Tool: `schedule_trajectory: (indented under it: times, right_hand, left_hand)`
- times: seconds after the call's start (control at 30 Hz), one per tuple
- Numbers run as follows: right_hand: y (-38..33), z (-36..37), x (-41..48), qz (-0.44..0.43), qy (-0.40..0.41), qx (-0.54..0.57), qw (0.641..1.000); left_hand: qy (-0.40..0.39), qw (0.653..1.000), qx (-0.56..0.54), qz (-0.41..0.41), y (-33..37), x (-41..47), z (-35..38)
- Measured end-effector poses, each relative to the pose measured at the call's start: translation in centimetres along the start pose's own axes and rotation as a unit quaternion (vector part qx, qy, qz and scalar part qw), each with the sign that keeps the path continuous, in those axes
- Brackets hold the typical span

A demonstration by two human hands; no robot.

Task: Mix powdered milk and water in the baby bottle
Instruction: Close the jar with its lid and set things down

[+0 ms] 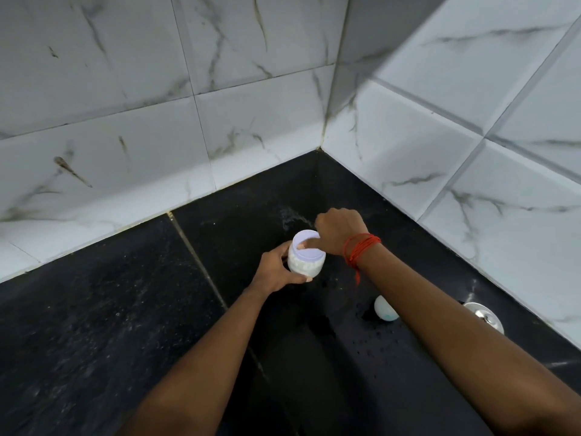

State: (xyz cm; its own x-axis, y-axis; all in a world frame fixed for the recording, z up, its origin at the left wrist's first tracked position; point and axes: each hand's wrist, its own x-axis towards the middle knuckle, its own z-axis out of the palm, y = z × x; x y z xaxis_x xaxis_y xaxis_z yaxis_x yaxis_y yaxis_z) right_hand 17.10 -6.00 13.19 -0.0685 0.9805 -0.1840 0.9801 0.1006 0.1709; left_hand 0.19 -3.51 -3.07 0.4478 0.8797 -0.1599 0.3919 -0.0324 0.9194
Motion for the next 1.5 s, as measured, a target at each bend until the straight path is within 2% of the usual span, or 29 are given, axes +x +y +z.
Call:
schedule_trajectory:
  times: [0.1,0.17,0.6,0.7,0.8,0.97,1.07,1.17,1.33,1.5]
  right_hand:
    - [0.2,1.1,0.4,-0.081,-0.077,0.067,0.992]
    - [-0.1,1.9,0.5,-0.105,-0.104,0.066,0.987]
    - [-1.0,4.3,-0.7,-0.003,-0.034,0.159,0.987]
    - [-1.8,5.4,-1.9,0.038,0.005,0.212,0.976]
    - [-2.3,5.9,-4.6,0.07,0.089,0.232,0.966]
    - [0.2,5.2,-10.7,0.116,0.223,0.242,0.937]
    - [3.1,4.8,-15.5,0.166,0.254,0.252,0.919]
    - [6.7,5.4,-20.1,0.231,0.229,0.266,0.907]
    - [10.7,8.4,-25.4,0.352,0.115,0.21,0.905]
    - [12.2,11.1,-27.2,0.403,0.051,0.225,0.886]
  left_hand:
    - [-0.002,1.0,0.005,-0.01,-0.1,0.1,0.0]
    - [-0.001,1.0,0.01,-0.016,-0.1,0.2,0.0]
    - [0.042,0.999,-0.01,-0.015,0.1,-0.8,1.3]
    - [0.067,0.998,0.007,0.0,0.3,-1.9,2.2]
    - [0.114,0.992,0.046,0.011,0.2,-4.3,3.7]
    - [0.179,0.953,0.242,0.02,-0.5,-9.7,6.5]
    - [0.175,0.93,0.323,0.019,-0.9,-13.0,8.4]
    - [0.165,0.914,0.371,0.014,-1.8,-15.4,10.5]
    - [0.129,0.903,0.409,0.001,-2.7,-16.8,11.5]
    - [0.127,0.908,0.4,-0.012,-2.4,-16.6,11.5]
